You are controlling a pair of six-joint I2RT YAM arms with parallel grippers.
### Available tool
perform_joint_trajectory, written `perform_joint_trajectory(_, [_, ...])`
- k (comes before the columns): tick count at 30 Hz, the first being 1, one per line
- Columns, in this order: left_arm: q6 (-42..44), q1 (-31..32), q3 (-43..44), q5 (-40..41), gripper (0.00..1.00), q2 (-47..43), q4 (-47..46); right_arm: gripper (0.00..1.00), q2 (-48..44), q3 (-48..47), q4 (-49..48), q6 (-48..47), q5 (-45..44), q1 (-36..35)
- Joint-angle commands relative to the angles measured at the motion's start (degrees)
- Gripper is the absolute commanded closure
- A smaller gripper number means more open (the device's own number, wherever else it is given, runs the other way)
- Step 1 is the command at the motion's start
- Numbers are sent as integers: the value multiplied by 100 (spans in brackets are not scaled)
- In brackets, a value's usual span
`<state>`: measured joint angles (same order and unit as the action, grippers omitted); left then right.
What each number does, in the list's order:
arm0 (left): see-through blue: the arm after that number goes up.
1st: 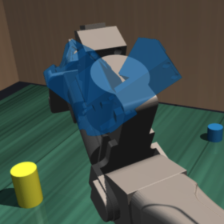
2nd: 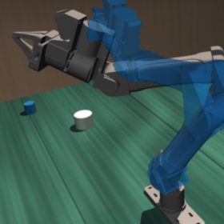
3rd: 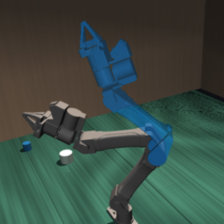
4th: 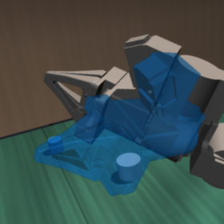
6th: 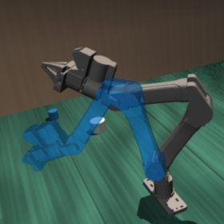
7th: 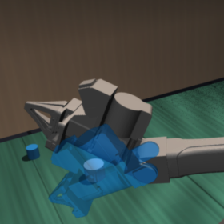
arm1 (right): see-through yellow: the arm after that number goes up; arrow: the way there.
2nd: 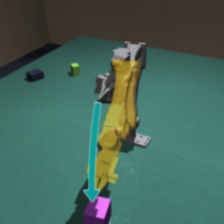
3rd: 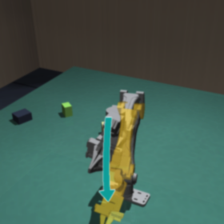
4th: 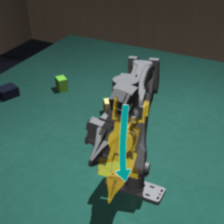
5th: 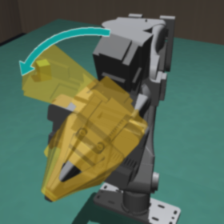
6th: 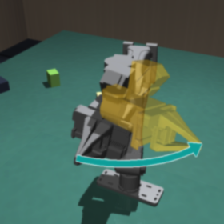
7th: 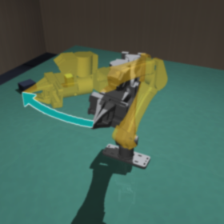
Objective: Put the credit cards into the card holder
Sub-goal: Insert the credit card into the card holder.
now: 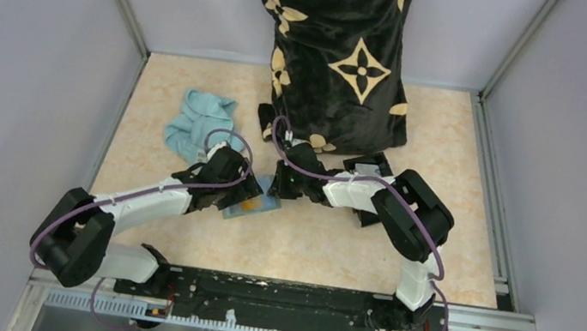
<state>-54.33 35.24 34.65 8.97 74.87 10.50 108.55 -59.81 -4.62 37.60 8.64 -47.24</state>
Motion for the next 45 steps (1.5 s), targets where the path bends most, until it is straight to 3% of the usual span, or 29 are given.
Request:
perform_joint_trajectory(1, [-144, 9, -71, 45, 19, -273, -309, 90, 341, 56, 613, -207, -565, -48])
perform_joint_trajectory(15, [-117, 14, 171, -172, 27, 16, -197, 90, 322, 82, 520, -226, -509, -48])
perform_joint_trajectory(22, [-120, 24, 146, 343, 30, -852, 118, 90, 324, 88, 494, -251, -483, -49])
perform_joint_trajectory(25, [20, 31, 74, 623, 44, -1254, 282, 90, 325, 101, 463, -253, -456, -49])
perform_joint_trajectory(30, [251, 35, -29, 976, 78, -1192, 683, 90, 301, 87, 453, -250, -435, -50])
perform_joint_trajectory(32, [305, 35, -81, 939, 98, -1011, 722, 90, 283, 77, 462, -260, -441, -51])
perform_joint_trajectory(45, [317, 34, -234, 735, 100, -312, 446, 89, 328, 49, 465, -294, -427, -55])
